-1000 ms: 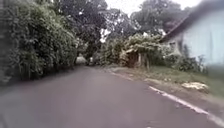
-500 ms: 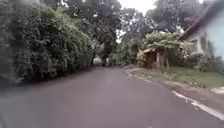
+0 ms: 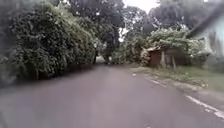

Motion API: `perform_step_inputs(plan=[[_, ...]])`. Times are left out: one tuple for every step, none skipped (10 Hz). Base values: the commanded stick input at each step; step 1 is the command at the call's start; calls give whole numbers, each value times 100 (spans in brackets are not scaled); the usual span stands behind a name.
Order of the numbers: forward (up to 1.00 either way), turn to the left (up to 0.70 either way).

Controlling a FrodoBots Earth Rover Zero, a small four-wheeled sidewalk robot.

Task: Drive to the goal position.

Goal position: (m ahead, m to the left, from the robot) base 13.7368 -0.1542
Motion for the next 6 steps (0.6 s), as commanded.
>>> perform_step_inputs(plan=[[70,0],[70,0],[70,0],[70,0],[70,0],[70,0]])
